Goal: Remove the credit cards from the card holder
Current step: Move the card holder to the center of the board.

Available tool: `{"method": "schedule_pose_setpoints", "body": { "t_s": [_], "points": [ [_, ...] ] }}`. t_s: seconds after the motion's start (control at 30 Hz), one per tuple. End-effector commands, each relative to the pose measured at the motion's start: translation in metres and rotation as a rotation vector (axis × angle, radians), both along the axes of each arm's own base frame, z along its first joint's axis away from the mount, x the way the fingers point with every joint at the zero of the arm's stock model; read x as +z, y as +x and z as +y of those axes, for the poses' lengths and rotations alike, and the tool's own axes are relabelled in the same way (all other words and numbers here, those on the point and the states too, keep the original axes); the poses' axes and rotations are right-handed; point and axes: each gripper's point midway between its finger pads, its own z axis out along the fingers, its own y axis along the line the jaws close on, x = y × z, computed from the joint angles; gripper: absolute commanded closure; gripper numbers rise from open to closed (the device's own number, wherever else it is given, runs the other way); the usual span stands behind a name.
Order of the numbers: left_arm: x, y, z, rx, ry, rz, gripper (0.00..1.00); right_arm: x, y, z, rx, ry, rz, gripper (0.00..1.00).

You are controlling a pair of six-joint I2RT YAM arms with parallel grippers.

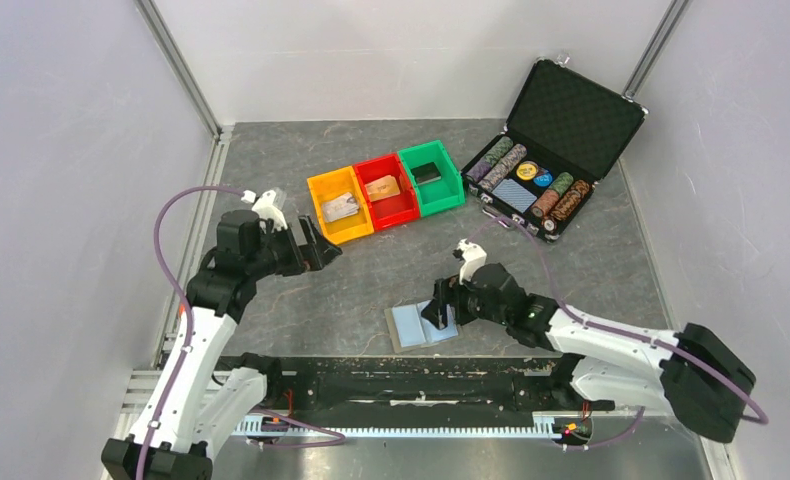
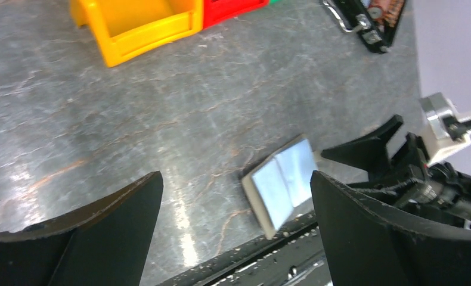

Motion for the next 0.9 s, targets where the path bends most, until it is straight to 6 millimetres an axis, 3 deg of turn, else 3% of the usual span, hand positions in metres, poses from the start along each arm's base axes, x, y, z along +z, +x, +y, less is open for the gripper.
{"method": "schedule_pose_setpoints", "body": {
  "t_s": [0.0, 0.27, 0.57, 0.87],
  "points": [
    [-0.016, -0.005, 0.025, 0.066, 0.128, -0.024, 0.0, 0.019, 0.008, 0.028, -0.033, -0.029, -0.076, 0.16],
    [-0.01, -0.008, 0.03, 0.104, 0.125, -0.068, 0.0, 0.008, -0.004, 0.077, 0.011, -0.198, -0.128, 0.15],
    [-0.007, -0.01, 0.034, 0.123, 0.133, -0.09, 0.0, -0.025, -0.01, 0.078, 0.02, -0.374, -0.113, 0.11],
    [-0.008, -0.009, 0.033, 0.121, 0.135, -0.084, 0.0, -0.041, -0.011, 0.068, 0.014, -0.432, -0.112, 0.22]
  ]
}}
